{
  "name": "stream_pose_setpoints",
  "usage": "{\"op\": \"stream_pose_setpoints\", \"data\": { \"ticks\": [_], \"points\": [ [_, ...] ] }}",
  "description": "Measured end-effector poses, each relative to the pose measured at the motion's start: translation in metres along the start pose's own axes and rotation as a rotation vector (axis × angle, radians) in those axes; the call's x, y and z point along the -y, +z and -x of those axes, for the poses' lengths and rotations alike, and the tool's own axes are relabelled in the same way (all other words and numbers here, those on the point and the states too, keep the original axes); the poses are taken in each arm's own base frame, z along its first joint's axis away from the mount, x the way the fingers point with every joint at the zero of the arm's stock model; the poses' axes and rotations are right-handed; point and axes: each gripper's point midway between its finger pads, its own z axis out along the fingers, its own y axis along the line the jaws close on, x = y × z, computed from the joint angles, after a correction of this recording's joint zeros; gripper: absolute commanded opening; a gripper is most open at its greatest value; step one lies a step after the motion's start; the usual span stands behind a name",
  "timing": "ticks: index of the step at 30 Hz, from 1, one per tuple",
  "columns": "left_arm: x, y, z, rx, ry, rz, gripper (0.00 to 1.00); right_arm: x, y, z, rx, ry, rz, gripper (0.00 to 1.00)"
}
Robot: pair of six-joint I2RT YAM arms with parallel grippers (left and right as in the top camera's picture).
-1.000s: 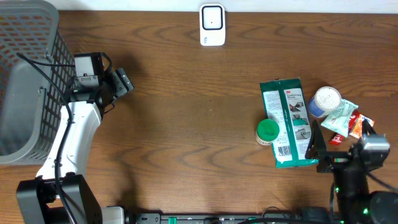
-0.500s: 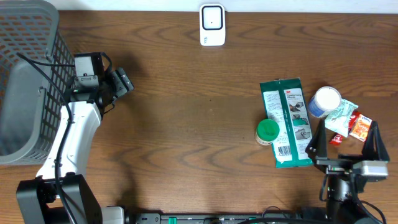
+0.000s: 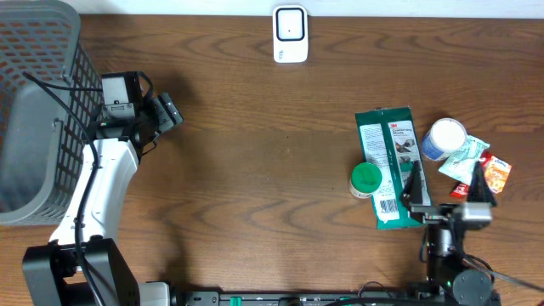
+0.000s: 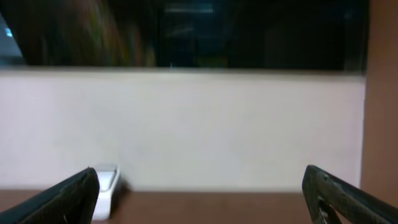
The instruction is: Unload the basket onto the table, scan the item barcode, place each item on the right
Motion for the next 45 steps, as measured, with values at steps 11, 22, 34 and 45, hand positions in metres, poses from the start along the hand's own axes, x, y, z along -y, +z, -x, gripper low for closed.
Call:
{"op": "stream_pose_setpoints", "data": {
  "ticks": [11, 22, 34, 45],
  "points": [
    [0.0, 0.0, 0.0, 0.0, 0.0, 0.0, 0.89, 0.001, -0.02, -0.098, -0.407, 0.027, -0.01, 0.99],
    [0.0, 0.0, 0.0, 0.0, 0.0, 0.0, 0.89, 0.001, -0.02, -0.098, -0.406, -0.039, 0.004, 0.99],
    [0.0, 0.0, 0.0, 0.0, 0.0, 0.0, 0.89, 0.001, -0.02, -0.098, -0.406, -0.056, 0.007, 0.99],
    [0.0, 0.0, 0.0, 0.0, 0.0, 0.0, 0.89, 0.001, -0.02, -0.098, -0.406, -0.057, 0.008, 0.99]
  ]
}}
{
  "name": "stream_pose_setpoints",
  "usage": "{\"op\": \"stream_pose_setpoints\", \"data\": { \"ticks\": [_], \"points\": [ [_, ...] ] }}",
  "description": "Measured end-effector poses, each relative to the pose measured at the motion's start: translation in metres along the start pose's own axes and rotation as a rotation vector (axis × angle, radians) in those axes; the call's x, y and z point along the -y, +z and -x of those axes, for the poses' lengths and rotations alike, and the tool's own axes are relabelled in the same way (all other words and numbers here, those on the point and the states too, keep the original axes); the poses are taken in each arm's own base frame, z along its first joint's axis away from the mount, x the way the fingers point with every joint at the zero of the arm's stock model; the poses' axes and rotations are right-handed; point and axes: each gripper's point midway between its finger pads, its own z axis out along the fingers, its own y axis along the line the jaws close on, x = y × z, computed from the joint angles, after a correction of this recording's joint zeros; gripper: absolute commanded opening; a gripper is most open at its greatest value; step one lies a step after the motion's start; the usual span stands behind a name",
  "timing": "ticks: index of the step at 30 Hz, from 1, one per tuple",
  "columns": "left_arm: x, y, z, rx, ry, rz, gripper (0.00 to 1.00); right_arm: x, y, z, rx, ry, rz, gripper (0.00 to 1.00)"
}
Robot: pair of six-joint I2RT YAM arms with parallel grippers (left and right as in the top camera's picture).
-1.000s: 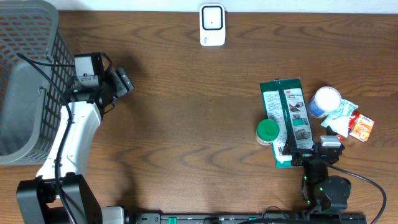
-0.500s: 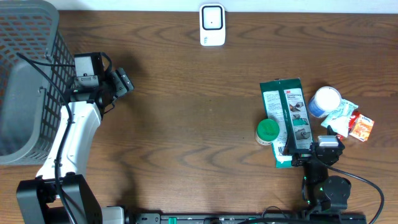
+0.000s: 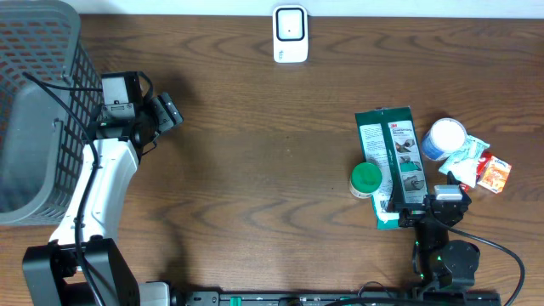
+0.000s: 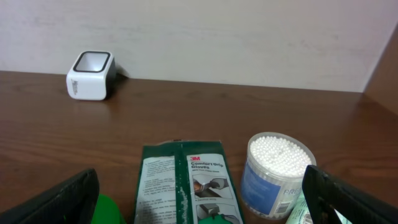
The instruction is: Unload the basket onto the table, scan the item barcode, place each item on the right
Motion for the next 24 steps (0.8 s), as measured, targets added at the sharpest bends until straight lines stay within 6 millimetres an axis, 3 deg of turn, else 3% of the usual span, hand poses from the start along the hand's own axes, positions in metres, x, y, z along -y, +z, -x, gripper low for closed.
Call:
{"op": "stream_pose_setpoints", "data": {
  "ticks": [11, 17, 21, 24],
  "points": [
    [0.0, 0.0, 0.0, 0.001, 0.002, 0.002, 0.89, 0.0, 0.0, 0.0, 0.0, -0.002, 0.0, 0.99],
    [-0.019, -0.004, -0.005, -0.013, 0.065, 0.099, 0.89, 0.0, 0.0, 0.0, 0.0, -0.002, 0.0, 0.99],
    [-0.018, -0.033, 0.007, 0.064, 0.08, 0.097, 0.89, 0.0, 0.0, 0.0, 0.0, -0.002, 0.0, 0.99],
    [-0.011, -0.08, 0.028, 0.202, 0.075, 0.059, 0.89, 0.0, 0.0, 0.0, 0.0, -0.002, 0.0, 0.99]
  ]
}}
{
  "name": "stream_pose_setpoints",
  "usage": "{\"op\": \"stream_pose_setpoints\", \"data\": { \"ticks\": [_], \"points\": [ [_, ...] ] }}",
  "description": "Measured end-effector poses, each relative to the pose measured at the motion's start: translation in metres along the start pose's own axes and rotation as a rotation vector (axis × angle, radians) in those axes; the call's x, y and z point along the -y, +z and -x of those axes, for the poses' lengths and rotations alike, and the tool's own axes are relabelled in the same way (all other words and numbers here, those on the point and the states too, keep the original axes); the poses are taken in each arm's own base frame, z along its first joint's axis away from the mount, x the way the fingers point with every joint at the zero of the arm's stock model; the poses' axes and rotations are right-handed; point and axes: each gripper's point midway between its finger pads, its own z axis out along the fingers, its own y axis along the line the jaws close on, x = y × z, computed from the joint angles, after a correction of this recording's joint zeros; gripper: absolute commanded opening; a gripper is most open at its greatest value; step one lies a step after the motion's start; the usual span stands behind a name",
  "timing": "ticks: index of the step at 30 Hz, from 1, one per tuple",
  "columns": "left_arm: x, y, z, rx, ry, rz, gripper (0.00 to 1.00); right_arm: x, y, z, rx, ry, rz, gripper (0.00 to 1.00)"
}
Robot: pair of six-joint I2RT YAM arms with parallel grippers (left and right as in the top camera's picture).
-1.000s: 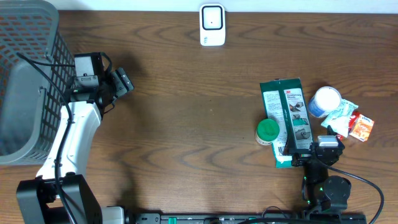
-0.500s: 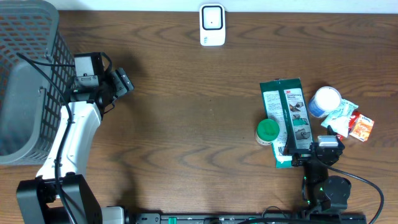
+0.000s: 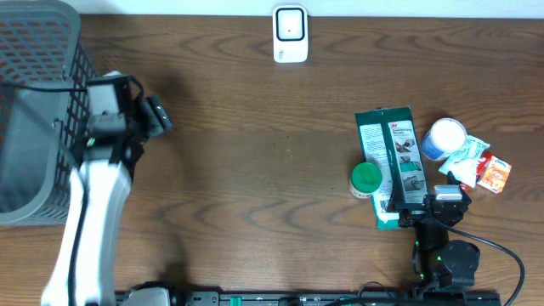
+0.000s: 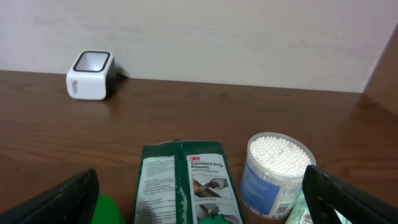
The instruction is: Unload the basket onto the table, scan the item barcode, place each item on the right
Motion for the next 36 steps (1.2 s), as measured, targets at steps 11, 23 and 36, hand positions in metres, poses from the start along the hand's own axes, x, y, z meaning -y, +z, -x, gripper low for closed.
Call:
{"op": "stream_pose_setpoints", "data": {
  "ticks": [11, 23, 36],
  "points": [
    [-0.019, -0.125, 0.003, 0.194, -0.013, -0.043, 0.89, 0.0, 0.0, 0.0, 0.0, 0.0, 0.0, 0.99],
    [-0.044, -0.184, -0.045, 0.319, -0.03, -0.087, 0.89, 0.0, 0.0, 0.0, 0.0, 0.0, 0.0, 0.99],
    [-0.063, -0.188, -0.096, 0.504, -0.057, -0.15, 0.89, 0.0, 0.0, 0.0, 0.0, 0.0, 0.0, 0.99]
  ]
}}
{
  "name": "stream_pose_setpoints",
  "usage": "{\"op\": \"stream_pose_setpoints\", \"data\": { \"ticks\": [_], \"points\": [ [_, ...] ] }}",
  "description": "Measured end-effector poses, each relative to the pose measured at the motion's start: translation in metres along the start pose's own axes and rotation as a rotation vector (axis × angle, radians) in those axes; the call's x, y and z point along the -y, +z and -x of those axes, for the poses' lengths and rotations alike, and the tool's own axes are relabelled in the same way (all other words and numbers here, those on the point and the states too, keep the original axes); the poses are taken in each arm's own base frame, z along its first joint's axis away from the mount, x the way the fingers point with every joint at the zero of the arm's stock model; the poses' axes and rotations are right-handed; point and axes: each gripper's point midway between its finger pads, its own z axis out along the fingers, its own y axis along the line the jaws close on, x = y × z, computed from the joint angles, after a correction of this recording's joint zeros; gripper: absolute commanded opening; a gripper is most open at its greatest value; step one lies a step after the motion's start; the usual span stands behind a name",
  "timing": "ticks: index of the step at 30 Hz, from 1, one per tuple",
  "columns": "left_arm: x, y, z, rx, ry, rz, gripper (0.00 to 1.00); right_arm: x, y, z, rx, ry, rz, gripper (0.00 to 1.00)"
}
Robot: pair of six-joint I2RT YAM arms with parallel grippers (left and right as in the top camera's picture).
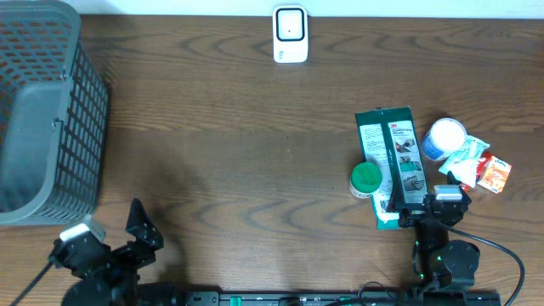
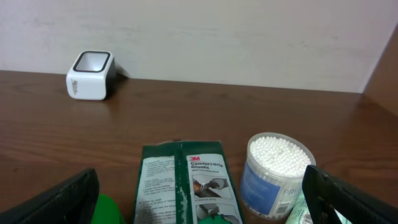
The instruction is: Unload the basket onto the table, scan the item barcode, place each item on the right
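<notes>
A white barcode scanner (image 1: 289,34) (image 2: 91,75) stands at the table's far edge. The green 3M glove pack (image 1: 391,166) (image 2: 181,180) lies flat at the right, with a barcode near its front end. My right gripper (image 2: 199,177) sits low just behind the pack, open wide with nothing between its fingers (image 2: 68,199). From overhead, its arm (image 1: 442,212) is folded at the front right. My left gripper (image 1: 143,231) rests at the front left edge, far from the items. Its jaw state is unclear.
A green cap (image 1: 366,178) lies left of the glove pack. A cotton swab tub (image 1: 444,138) (image 2: 277,174) and small packets (image 1: 476,166) lie to its right. A grey mesh basket (image 1: 42,110) fills the far left.
My left arm has moved from beside the basket at the upper left to the front left edge of the table. The right arm and the items have not moved.
At first the right gripper pointed up at the wall, its fingers over the items, and the left arm stood by the basket. Then the right gripper sat low behind the glove pack and stayed. The left arm shifted, and now lies folded at the front edge.
</notes>
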Motion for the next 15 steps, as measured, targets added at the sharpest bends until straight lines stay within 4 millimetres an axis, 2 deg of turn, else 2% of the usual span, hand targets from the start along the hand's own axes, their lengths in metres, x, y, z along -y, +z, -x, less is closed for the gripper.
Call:
{"op": "stream_pose_setpoints", "data": {
  "ticks": [5, 9, 13, 15],
  "points": [
    [0.006, 0.005, 0.014, 0.108, -0.017, -0.038, 0.89, 0.0, 0.0, 0.0, 0.0, 0.0, 0.0, 0.99],
    [0.02, 0.011, 0.05, 0.292, -0.045, -0.106, 0.89, 0.0, 0.0, 0.0, 0.0, 0.0, 0.0, 0.99],
    [0.037, 0.001, 0.098, 0.58, -0.086, -0.219, 0.89, 0.0, 0.0, 0.0, 0.0, 0.0, 0.0, 0.99],
    [0.041, -0.002, 0.107, 0.676, -0.106, -0.261, 0.89, 0.0, 0.0, 0.0, 0.0, 0.0, 0.0, 0.99]
  ]
}}
